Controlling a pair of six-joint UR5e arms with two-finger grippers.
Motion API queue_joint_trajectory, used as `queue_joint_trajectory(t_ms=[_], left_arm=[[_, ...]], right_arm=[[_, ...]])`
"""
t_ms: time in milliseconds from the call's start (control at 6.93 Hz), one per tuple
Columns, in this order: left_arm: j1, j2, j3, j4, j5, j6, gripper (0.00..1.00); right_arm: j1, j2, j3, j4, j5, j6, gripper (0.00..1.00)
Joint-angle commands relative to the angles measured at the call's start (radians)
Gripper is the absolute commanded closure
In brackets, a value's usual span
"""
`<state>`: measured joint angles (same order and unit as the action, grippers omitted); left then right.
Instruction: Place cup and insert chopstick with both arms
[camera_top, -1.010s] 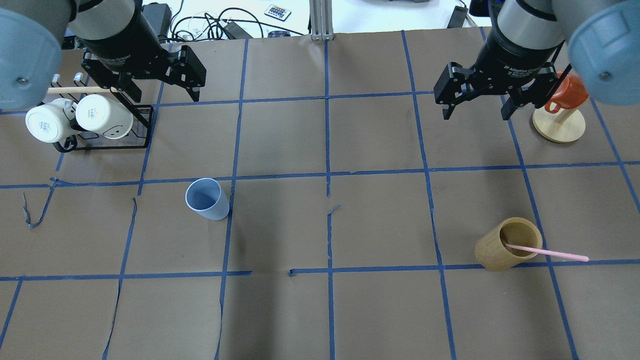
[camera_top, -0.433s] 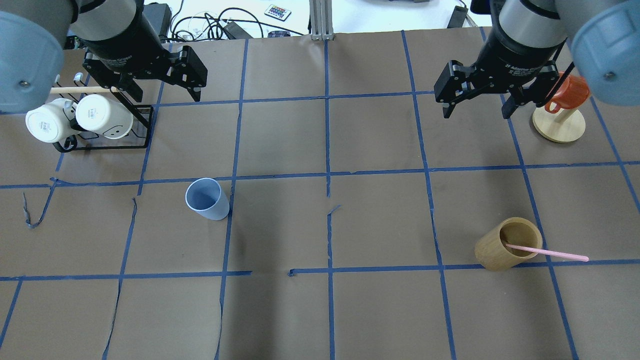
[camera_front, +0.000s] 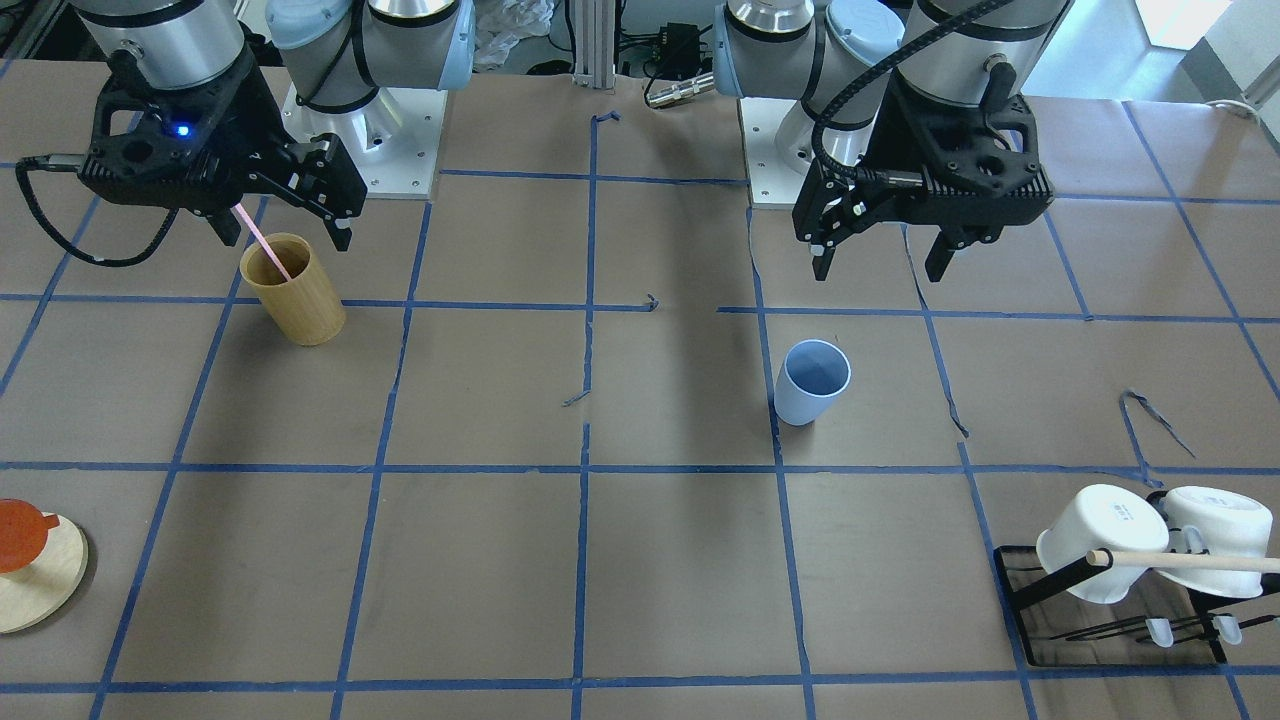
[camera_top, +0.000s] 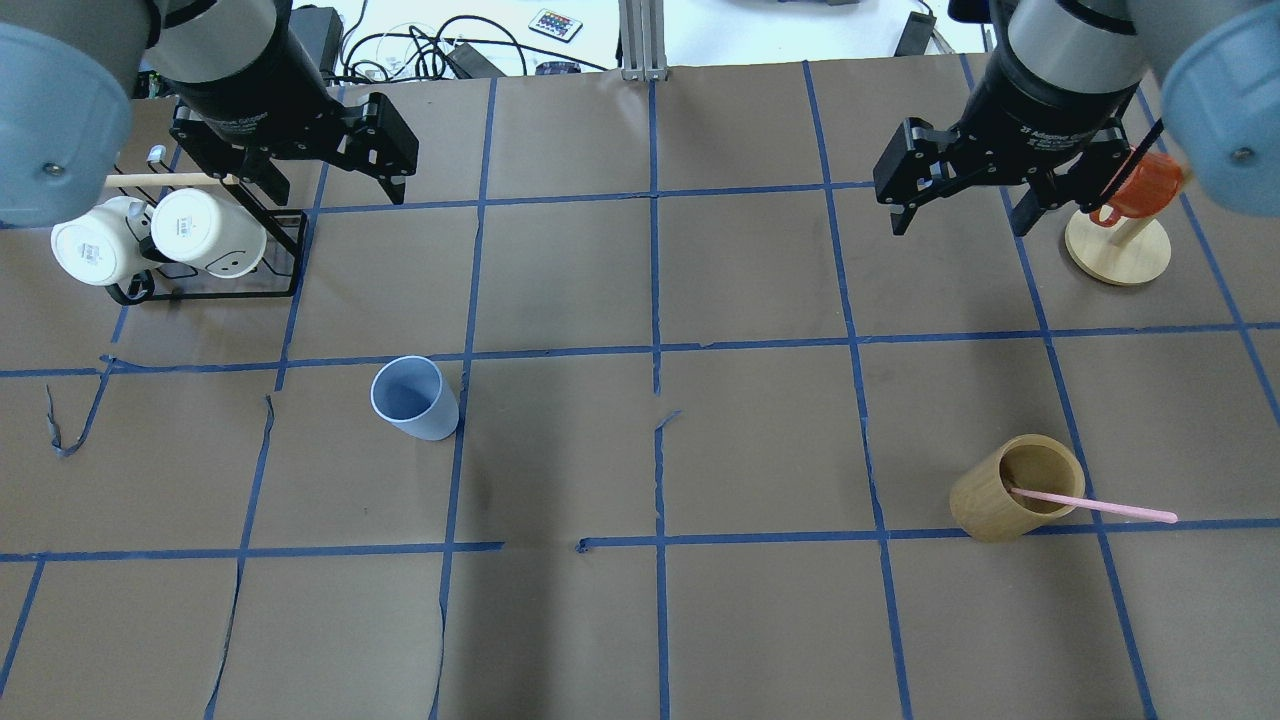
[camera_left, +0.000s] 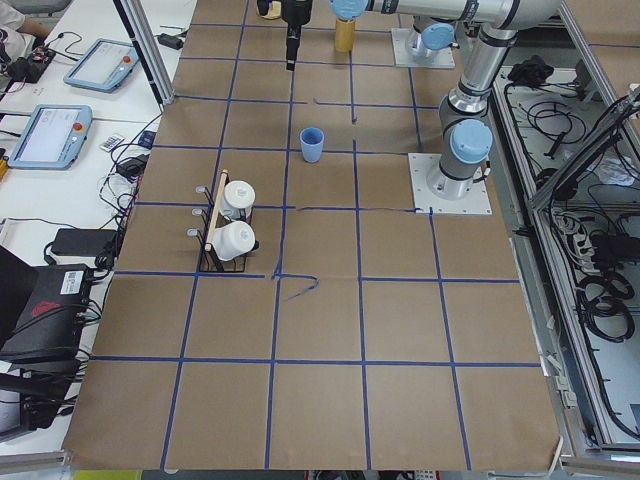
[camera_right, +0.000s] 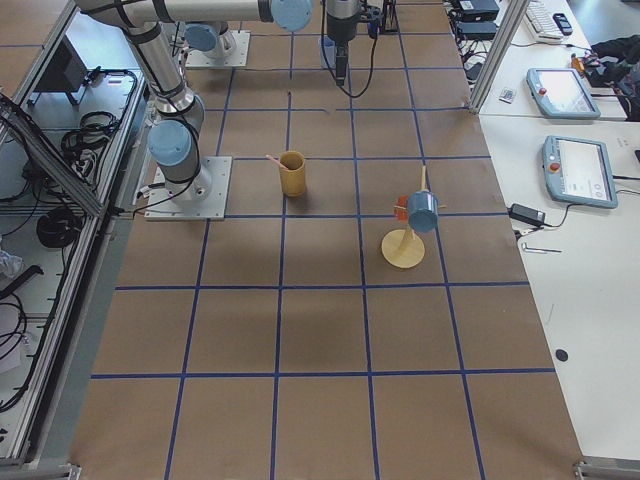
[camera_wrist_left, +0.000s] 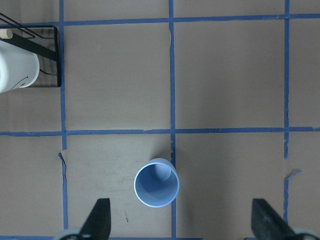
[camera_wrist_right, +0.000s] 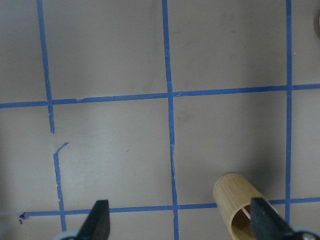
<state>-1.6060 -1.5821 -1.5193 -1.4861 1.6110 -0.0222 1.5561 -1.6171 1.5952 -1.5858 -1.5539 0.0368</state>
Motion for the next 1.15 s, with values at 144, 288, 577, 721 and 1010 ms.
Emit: queue_joint_trajectory(t_ms=[144,288,577,721,1010], left_arm=[[0.001,0.001,-0.002,0.001,-0.002,0.001,0.0],[0.001,0.001,-0.004,0.001,-0.002,0.001,0.0],[0.0,0.002,-0.004,0.001,-0.002,-0.001,0.0],[0.0,0.002,-0.004,0.001,-0.003,-0.001,0.0],[0.082,-0.001,-0.008,-0.028,0.01,0.122,0.0]], right_arm=[[-0.001,0.005,0.003,0.006,0.0,0.0,0.0],[0.001,0.008,0.003,0.004,0.001,0.001,0.0],[0.001,0.019,0.005,-0.003,0.0,0.002,0.0],[-0.005,0.041,0.002,0.001,-0.015,0.003,0.0],[-0.014,0.034,0.0,0.006,-0.011,0.003,0.0]])
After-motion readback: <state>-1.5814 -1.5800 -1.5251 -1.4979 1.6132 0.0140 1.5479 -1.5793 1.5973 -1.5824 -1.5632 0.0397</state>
